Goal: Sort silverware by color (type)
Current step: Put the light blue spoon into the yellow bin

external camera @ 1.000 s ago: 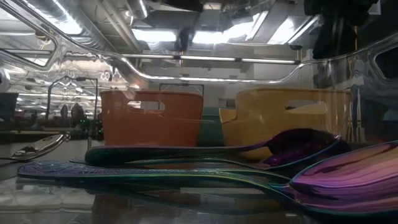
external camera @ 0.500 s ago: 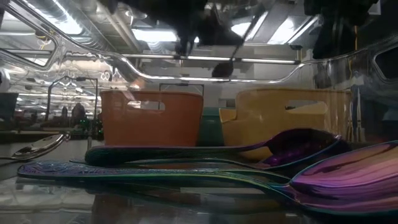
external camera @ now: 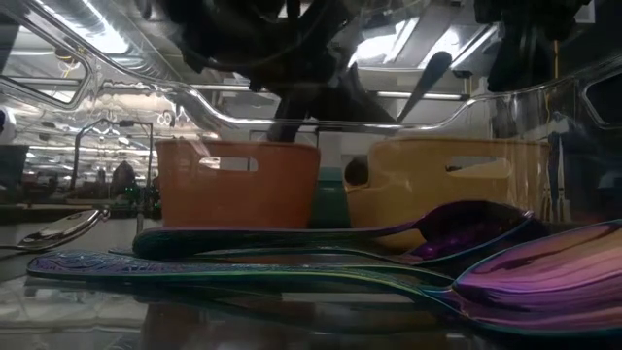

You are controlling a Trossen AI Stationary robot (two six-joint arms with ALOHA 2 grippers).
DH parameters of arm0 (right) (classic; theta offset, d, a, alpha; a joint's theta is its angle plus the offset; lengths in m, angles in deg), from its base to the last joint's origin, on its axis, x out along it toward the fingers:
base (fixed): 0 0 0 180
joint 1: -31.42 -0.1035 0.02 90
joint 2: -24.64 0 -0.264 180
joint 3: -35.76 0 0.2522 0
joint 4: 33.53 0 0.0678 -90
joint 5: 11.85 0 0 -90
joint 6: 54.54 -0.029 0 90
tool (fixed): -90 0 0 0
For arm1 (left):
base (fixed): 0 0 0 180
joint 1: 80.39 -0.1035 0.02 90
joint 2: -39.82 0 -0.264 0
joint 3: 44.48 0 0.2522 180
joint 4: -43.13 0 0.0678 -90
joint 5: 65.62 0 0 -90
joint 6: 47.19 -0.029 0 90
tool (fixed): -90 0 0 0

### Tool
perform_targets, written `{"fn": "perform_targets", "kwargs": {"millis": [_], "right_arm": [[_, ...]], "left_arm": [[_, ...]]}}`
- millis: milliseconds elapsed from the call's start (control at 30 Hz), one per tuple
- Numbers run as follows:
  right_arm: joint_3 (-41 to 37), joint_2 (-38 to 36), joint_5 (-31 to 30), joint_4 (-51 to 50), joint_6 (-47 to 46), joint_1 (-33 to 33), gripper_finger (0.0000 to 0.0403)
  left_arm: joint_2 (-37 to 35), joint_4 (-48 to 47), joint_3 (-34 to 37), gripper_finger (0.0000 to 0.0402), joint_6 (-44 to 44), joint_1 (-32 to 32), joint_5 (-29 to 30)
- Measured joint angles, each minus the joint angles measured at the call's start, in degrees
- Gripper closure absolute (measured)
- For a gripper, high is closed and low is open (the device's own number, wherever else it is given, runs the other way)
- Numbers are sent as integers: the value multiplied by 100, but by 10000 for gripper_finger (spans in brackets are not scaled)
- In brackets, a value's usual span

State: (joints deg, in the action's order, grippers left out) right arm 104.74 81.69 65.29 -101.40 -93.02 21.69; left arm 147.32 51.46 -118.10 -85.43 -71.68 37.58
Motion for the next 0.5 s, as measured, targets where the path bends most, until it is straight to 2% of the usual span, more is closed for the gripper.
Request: {"fn": "perform_targets", "kwargs": {"millis": [167,500], "right_arm": [[0,0,0,-2,0,0,338],[0,0,0,-2,0,0,338]], "left_arm": [[35,-6,0,402,2,-119,-247],[35,-13,0,401,20,-291,-268]]}}
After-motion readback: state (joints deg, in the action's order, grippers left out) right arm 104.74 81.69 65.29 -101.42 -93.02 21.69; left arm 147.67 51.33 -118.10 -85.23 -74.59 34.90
